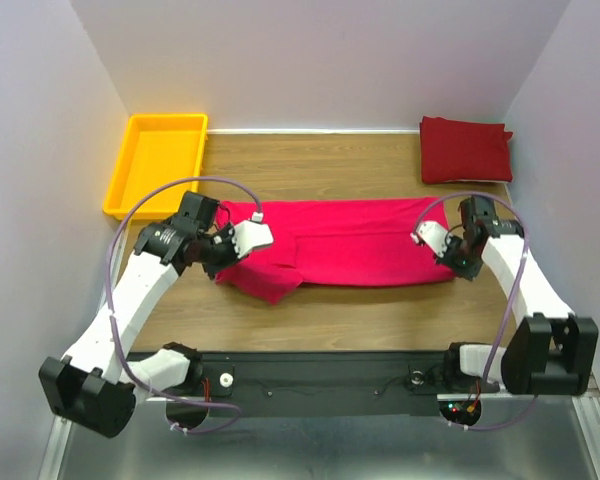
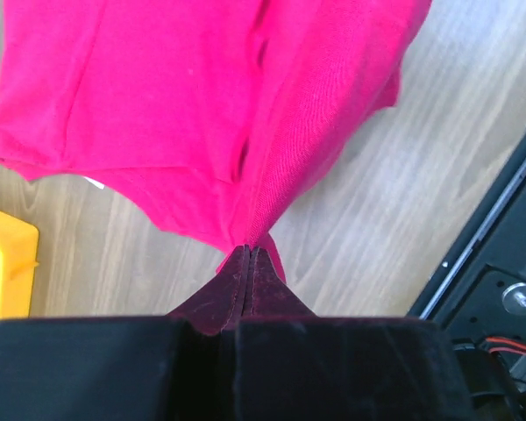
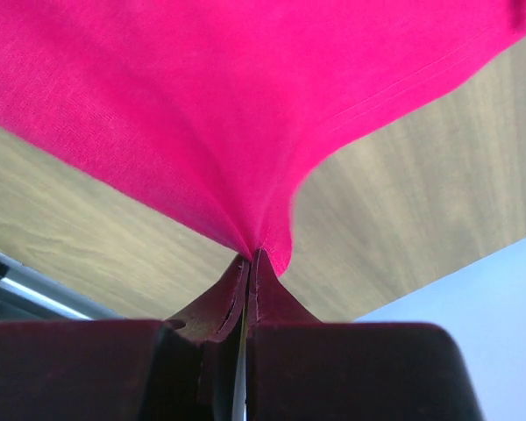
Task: Fold and stack the t-shirts
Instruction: Fold the tshirt
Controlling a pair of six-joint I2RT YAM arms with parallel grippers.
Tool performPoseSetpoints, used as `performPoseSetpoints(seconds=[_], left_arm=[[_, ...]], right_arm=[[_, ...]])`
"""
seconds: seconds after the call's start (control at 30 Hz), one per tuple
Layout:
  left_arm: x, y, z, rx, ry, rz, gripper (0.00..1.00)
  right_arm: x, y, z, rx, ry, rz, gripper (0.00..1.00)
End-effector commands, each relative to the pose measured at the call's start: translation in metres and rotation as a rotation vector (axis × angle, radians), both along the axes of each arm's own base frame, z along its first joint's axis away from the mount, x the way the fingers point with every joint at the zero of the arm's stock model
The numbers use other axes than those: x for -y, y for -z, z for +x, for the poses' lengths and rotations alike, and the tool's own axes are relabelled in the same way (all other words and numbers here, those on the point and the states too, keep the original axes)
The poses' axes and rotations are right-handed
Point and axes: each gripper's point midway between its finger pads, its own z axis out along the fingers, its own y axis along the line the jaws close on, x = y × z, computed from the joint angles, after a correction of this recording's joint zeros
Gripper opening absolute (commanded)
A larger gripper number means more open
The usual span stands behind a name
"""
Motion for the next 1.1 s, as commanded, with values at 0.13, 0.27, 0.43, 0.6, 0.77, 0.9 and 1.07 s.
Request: performPoseSetpoints(seconds=[0.13,0.27,0.43,0.6,0.77,0.9,1.07], left_arm=[[-0.002,-0.018,0.069,0.048,-0.061,0.001,0.00],[0.000,-0.016,0.103,0.051,-0.069,0.004,0.00],[0.001,0.003,0.147,0.024,-0.086,0.019,0.00],[0.005,0.028,0.184,-0.004,-0.111,0.015,0.00],[0.003,0.054,0.213,-0.046,-0.176,0.005,0.27],[-0.006,0.036,0.228,-0.037,-0.258,-0.078,0.48],[-0.026,0.024,0.200,-0.077,-0.368,-0.171,0.52]], right_arm=[[-0.001,-0.030,0.071,0.034,-0.035,0.019,0.01],[0.003,-0.015,0.099,-0.029,-0.060,0.001,0.01],[0.001,-0.003,0.136,-0.046,-0.061,0.024,0.04],[0.007,0.017,0.161,-0.065,-0.041,0.000,0.07],[0.010,0.030,0.178,-0.053,0.017,-0.003,0.44],[0.015,0.012,0.195,0.023,0.128,0.032,0.59],[0.022,-0.012,0.188,0.080,0.322,0.143,0.58]])
